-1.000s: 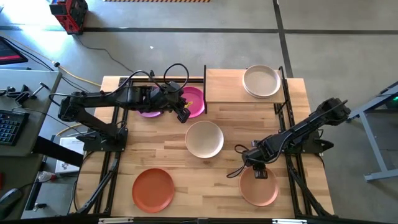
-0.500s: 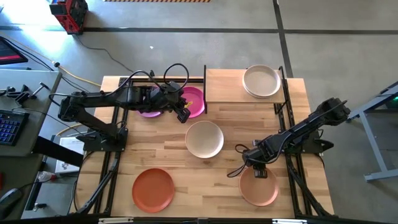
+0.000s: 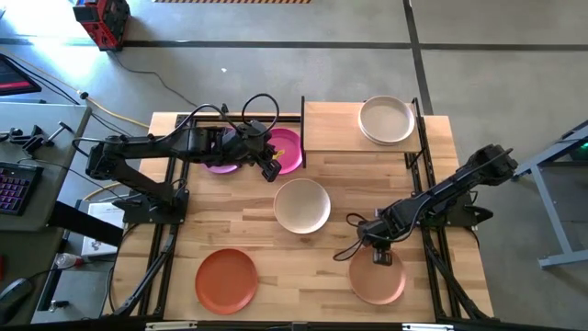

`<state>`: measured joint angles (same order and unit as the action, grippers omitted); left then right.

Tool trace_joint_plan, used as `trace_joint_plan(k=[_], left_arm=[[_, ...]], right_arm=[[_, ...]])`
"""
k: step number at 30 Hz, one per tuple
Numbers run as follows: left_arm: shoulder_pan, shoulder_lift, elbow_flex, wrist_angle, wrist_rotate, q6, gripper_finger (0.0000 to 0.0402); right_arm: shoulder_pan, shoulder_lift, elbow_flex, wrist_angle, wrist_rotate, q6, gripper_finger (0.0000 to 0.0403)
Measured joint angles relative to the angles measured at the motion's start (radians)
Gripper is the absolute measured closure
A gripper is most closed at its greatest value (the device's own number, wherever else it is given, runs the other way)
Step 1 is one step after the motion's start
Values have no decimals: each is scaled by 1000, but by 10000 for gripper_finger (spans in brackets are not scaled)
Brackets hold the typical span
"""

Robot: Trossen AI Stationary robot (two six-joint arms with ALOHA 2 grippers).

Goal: Place and stack plates onto a shelf
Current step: Stack the brown plate on top of the white plate

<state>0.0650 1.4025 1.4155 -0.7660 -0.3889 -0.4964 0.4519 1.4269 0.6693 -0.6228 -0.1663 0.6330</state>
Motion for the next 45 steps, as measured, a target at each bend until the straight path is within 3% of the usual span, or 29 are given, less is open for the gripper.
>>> trace_joint_plan(k=[20, 34, 45], left_arm=[[0, 0, 0, 2, 0, -25, 289], [0, 0, 0, 3, 0, -25, 289], [0, 0, 0, 9, 0, -24, 289]], right_arm=[[0, -37, 63, -25, -27, -4, 403], [-2, -184, 63, -27, -27, 48, 403], [-14, -284, 64, -48, 37, 82, 403]])
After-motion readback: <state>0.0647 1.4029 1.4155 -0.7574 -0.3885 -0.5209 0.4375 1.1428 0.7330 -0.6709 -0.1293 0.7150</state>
